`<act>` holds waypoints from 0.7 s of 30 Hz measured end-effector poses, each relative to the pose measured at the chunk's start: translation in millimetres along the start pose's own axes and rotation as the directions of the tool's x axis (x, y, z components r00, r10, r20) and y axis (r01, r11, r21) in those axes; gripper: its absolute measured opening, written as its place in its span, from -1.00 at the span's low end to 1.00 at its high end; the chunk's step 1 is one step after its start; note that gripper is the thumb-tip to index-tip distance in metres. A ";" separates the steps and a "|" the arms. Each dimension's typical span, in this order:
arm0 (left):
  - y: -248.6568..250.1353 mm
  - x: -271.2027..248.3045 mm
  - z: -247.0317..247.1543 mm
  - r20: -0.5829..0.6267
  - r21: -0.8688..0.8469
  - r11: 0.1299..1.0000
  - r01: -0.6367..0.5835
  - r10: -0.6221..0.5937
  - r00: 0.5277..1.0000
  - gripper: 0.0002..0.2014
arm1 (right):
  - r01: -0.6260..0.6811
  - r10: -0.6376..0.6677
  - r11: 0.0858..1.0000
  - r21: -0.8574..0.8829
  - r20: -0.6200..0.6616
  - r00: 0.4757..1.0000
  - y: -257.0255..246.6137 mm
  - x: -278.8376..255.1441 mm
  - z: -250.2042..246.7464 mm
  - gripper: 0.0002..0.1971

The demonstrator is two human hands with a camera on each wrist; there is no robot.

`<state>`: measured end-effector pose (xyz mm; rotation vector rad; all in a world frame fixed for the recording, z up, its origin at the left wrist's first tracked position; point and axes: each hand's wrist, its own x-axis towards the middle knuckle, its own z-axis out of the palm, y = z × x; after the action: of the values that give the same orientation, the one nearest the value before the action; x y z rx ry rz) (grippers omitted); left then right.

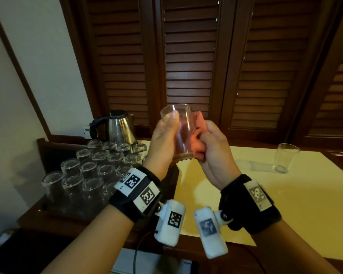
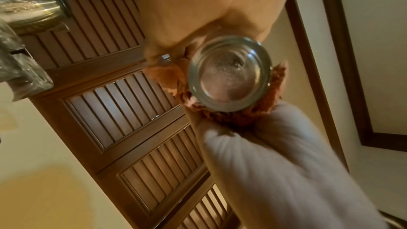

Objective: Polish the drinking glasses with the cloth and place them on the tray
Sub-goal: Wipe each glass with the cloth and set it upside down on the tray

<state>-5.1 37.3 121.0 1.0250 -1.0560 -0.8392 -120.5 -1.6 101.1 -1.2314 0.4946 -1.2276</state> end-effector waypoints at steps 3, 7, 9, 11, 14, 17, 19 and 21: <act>-1.6 0.9 4.1 -0.041 0.019 0.996 -0.089 0.090 0.995 -0.38 | 0.081 -0.077 0.993 -0.088 0.052 0.996 0.7 -5.0 2.1 -0.52; -6.3 -1.7 11.7 -0.041 -0.010 0.993 -0.120 0.120 0.992 -0.49 | 0.152 -0.151 0.984 -0.090 0.009 0.988 5.6 -5.5 0.5 -0.50; -7.3 -2.7 13.1 -0.018 -0.004 0.991 -0.132 0.132 0.991 -0.44 | 0.151 -0.151 0.987 -0.054 0.002 0.989 5.0 -5.7 0.8 -0.55; -7.9 -3.8 13.7 0.009 -0.002 0.991 -0.134 0.135 0.991 -0.37 | 0.163 -0.162 0.986 -0.026 0.004 0.987 3.9 -5.3 2.0 -0.64; -6.9 -5.6 15.5 0.034 -0.003 0.990 -0.138 0.138 0.990 -0.39 | 0.205 -0.202 0.978 -0.039 0.069 0.977 2.7 -6.9 2.8 -0.51; -7.3 -4.7 14.7 0.024 -0.006 0.996 -0.091 0.092 0.996 -0.39 | 0.191 -0.191 0.982 0.005 0.099 0.977 2.9 -7.0 -1.4 -0.37; -7.0 -2.1 11.7 0.070 0.015 1.000 -0.026 0.025 0.997 -0.43 | 0.136 -0.146 0.986 0.092 0.107 0.984 2.2 -6.6 -3.9 -0.36; -2.4 -1.0 12.1 0.097 0.070 0.997 0.021 -0.028 0.995 -0.51 | 0.091 -0.108 0.983 0.158 0.099 0.989 3.5 -6.6 -7.1 -0.39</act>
<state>-17.1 34.4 120.3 1.0653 -1.1638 -0.8857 -127.2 0.8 93.6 -1.1946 0.2571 -1.2525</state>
